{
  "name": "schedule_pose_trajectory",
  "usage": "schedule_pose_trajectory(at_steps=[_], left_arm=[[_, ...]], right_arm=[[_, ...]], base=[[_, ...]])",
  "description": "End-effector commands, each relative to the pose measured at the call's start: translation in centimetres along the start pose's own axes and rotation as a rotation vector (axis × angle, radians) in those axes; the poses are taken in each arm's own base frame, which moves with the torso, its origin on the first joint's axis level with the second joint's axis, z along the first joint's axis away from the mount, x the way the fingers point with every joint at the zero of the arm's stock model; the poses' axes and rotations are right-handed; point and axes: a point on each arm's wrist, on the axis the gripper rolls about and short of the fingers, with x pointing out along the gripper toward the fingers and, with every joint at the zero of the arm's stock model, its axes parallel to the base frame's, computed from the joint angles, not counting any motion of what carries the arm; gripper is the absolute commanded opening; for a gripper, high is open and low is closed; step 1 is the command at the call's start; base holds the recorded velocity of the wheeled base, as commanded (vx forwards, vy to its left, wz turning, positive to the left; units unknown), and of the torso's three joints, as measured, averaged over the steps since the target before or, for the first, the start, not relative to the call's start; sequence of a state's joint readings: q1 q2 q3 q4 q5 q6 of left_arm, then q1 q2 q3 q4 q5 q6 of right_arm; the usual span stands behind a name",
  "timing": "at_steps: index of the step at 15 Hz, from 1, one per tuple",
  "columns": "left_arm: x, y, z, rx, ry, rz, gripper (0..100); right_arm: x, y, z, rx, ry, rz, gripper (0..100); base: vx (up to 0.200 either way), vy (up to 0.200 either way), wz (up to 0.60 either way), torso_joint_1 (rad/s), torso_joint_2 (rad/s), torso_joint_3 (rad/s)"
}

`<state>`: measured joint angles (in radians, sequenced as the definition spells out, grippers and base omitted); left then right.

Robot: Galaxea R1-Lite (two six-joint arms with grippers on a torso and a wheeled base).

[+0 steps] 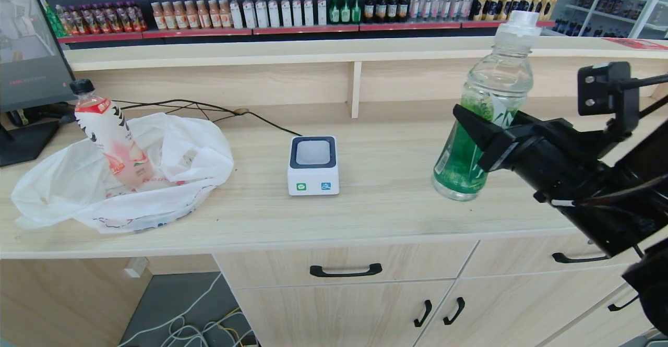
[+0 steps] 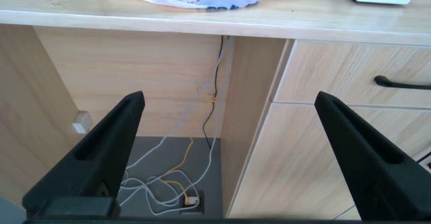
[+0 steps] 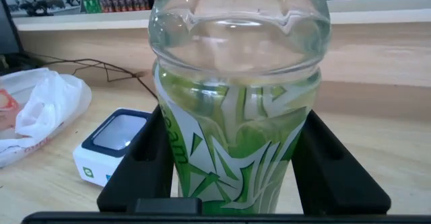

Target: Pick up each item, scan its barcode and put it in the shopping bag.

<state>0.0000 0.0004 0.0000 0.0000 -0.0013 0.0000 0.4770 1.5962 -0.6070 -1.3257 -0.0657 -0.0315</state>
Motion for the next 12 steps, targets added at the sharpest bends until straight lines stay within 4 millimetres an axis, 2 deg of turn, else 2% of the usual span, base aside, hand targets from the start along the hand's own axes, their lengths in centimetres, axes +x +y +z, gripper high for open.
schedule_pose_trajectory(at_steps=[1,2,5,10,12], left_arm=[[0.0,0.0,0.0,0.000,0.000,0.000,100],[0.0,0.0,0.0,0.000,0.000,0.000,100],[0.0,0.0,0.0,0.000,0.000,0.000,100],[0.0,0.0,0.0,0.000,0.000,0.000,100],[0.0,0.0,0.0,0.000,0.000,0.000,100]], right_arm=[[-3.5,0.0,2.3,-0.016,-0.047,0.011,0],[-4.9,-0.2,3.0,-0.021,-0.062,0.010,0],[-7.0,-0.3,3.6,-0.020,-0.076,0.011,0],[-9.7,-0.2,1.4,0.018,0.026,0.039,0],[-10.1,-0.2,0.9,0.061,0.047,0.040,0]], base=[[0.000,0.000,0.00,0.000,0.00,0.000],[0.000,0.000,0.00,0.000,0.00,0.000],[0.000,0.000,0.00,0.000,0.00,0.000],[0.000,0.000,0.00,0.000,0.00,0.000],[0.000,0.000,0.00,0.000,0.00,0.000]])
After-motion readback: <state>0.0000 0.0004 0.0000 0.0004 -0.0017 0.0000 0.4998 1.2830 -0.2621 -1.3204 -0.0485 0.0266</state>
